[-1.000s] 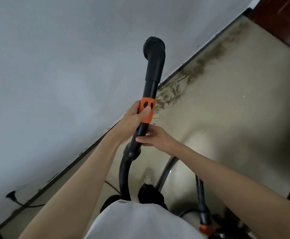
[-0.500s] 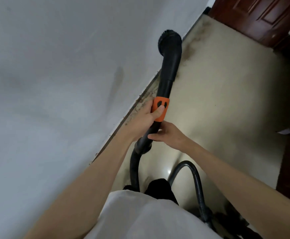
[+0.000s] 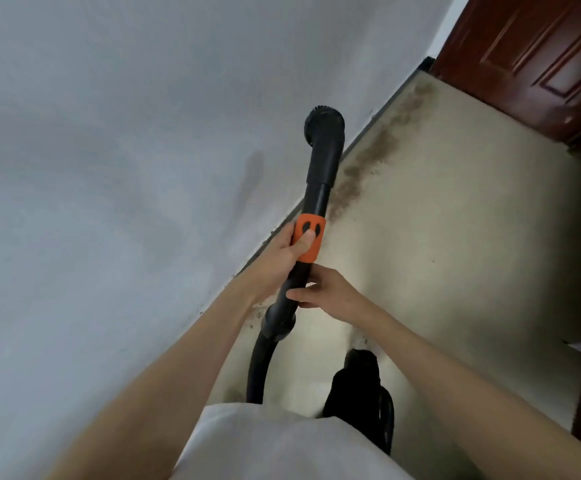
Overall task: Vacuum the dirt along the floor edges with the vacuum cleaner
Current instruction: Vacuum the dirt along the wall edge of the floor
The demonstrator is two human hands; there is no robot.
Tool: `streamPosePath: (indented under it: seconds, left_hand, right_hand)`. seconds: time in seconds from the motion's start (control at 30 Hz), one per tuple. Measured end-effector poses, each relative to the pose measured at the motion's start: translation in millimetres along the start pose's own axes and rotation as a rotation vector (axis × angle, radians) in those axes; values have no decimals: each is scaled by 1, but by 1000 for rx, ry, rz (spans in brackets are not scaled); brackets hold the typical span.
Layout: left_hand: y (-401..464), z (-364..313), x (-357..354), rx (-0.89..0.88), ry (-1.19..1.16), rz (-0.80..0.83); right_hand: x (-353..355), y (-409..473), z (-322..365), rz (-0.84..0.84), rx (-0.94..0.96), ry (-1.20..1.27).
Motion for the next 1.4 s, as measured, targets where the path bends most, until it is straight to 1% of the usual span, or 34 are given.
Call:
streamPosePath:
  seconds: [0.1,0.27,0.4,0.53,0.6,0.67,0.77,0.83,0.93,1.0,1.1,1.2,1.3,1.4]
  left_hand:
    - [37,-13,-20,-14,63,-127]
    - [86,-51,-68,-15,40,-326]
    - [112,-76,-94,-31,-45,-390]
    - [125,-84,-103,-59,-95,-451]
    - [126,-85,-103,-65,-65,-472]
    - [121,-85,-101,-49,12,-497]
    - [102,-85,-91,-37,80,-560]
    - [86,-86,-82,-60,21,-628]
    - [66,-86,-75,-149,-158,-726]
    - [56,-83,-74,-193,-229,-786]
    - [45,-79,-73,-239,-294,-851]
    - [33,-74,-71,-270,-338,-894]
    - [18,-71,-67,-311,-353,-925]
    - [-7,-62,-62,-341,-405,-993]
  right_hand:
    - [48,16,2,94,25,5]
    - [132,22,14,219,47,-32]
    - [182,21,24,253,87,-90]
    - [206,34,35,322,123,-181]
    - [206,39,39,377,111,-165]
    - [198,42,41,427,103,-164]
    - [179,43,51,451,150,-255]
    - [165,45,61,481,178,-278]
    - [151,50,71,549,208,-309]
    - [145,53,71,587,216,-315]
    - [135,55,72,629,238,-352]
    - [123,54,71,672,250,-453]
    - [108,57,70,745,271,-556]
    - [85,57,67,836,293,-643]
Point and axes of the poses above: each hand's wrist, its own y-axis towards the middle knuckle, its own x-axis out of the back of the hand, z = x × y, the point moved 1 cm from there along y, towards the middle knuckle, and after that the axes turned 6 degrees about z, right-handed, at the moved point
